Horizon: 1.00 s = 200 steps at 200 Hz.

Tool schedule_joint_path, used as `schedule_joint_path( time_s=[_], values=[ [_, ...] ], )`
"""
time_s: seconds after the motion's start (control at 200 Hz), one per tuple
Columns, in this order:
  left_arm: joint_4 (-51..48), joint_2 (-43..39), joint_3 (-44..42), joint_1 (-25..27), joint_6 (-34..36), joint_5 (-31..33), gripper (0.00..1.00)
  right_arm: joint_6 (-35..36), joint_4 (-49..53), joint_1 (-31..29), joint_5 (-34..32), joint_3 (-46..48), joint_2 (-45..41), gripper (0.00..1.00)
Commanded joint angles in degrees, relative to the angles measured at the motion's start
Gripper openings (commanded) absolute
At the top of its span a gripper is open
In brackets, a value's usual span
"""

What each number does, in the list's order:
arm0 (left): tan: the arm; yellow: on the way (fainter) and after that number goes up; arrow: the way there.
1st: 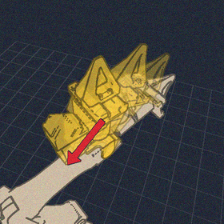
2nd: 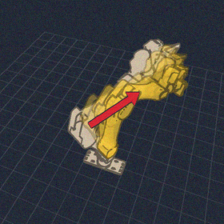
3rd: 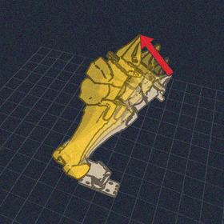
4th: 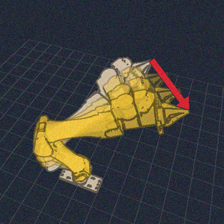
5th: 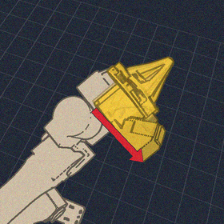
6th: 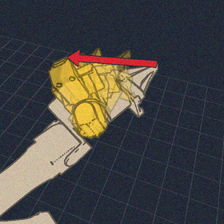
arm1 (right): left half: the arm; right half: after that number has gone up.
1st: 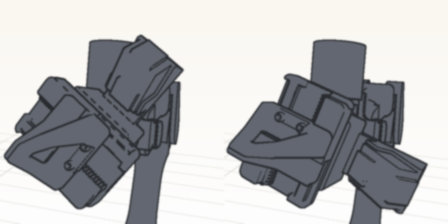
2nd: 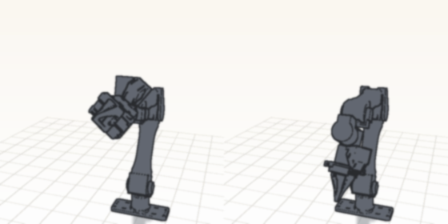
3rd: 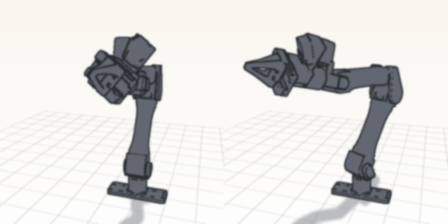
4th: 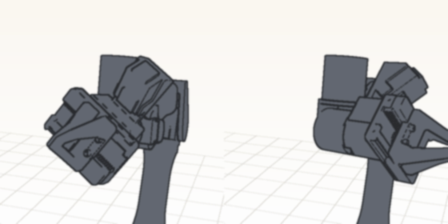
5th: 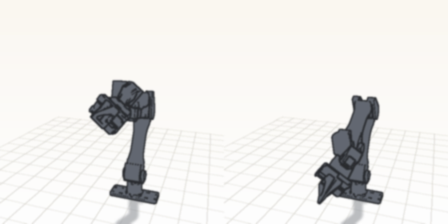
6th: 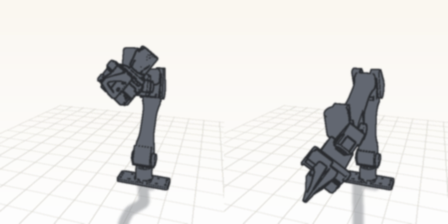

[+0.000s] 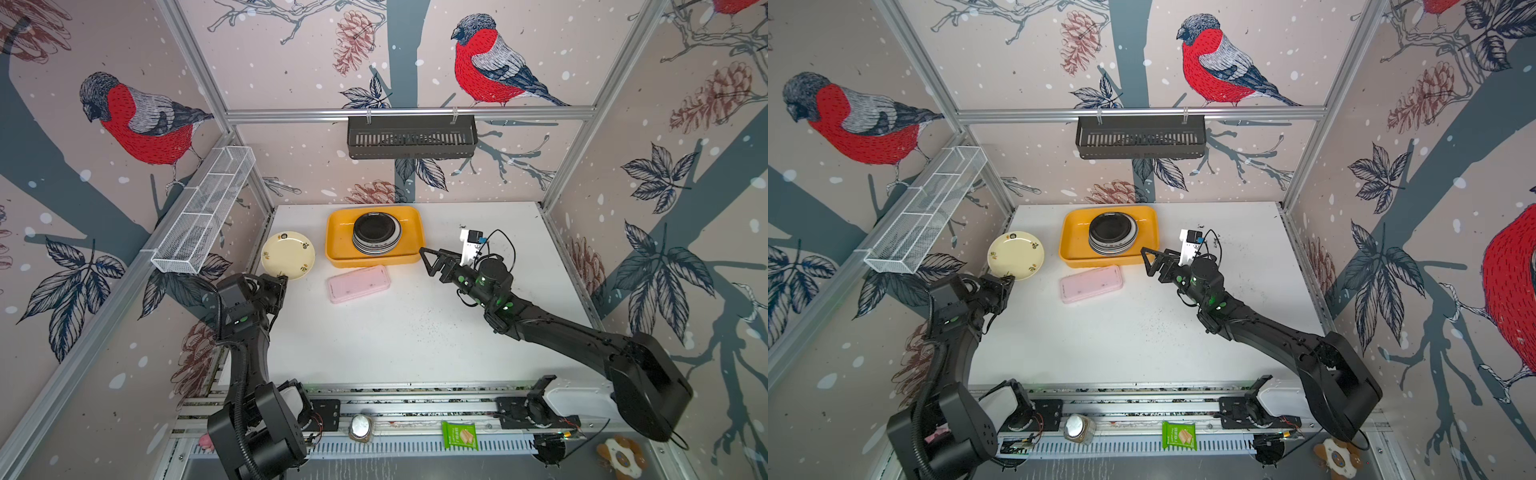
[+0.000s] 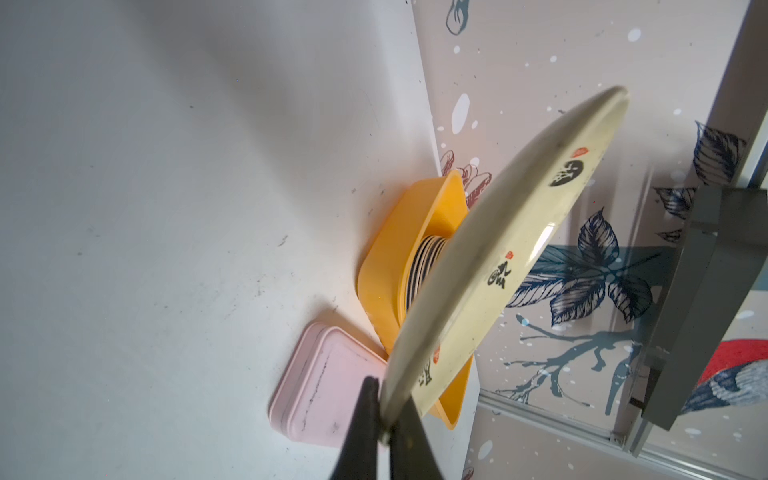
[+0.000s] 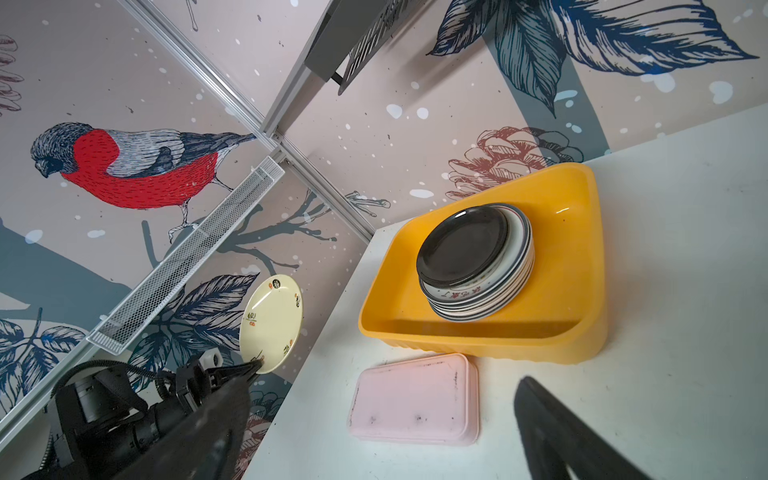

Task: Place the plates into the plastic bin on the countertop
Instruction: 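Lift the cream plate upright with the left gripper toward the bin, then carry the cream plate with the left gripper over the yellow bin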

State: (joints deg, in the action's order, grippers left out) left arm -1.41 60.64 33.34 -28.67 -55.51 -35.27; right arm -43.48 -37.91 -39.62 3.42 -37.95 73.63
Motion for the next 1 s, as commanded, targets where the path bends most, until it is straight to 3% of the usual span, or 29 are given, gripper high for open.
schedule_joint_path(
  time_s=[0.0, 0.685, 0.996],
  values=[
    [5.12, 1.60, 2.06, 1.23, 0.75, -2.78, 0.01, 0.95, 1.20, -0.45, -1.75, -0.48, -1.13, 0.99],
    [10.75, 13.87, 12.08, 10.60, 4.62, -9.02, 0.00, 1.71, 11.40, -0.81, -9.29, -2.85, -6.17, 1.00],
    [8.65, 17.84, 15.53, 16.24, 7.83, -9.98, 0.00, 1.76, 12.94, -1.04, -11.29, -1.81, -8.56, 1.00]
  ],
)
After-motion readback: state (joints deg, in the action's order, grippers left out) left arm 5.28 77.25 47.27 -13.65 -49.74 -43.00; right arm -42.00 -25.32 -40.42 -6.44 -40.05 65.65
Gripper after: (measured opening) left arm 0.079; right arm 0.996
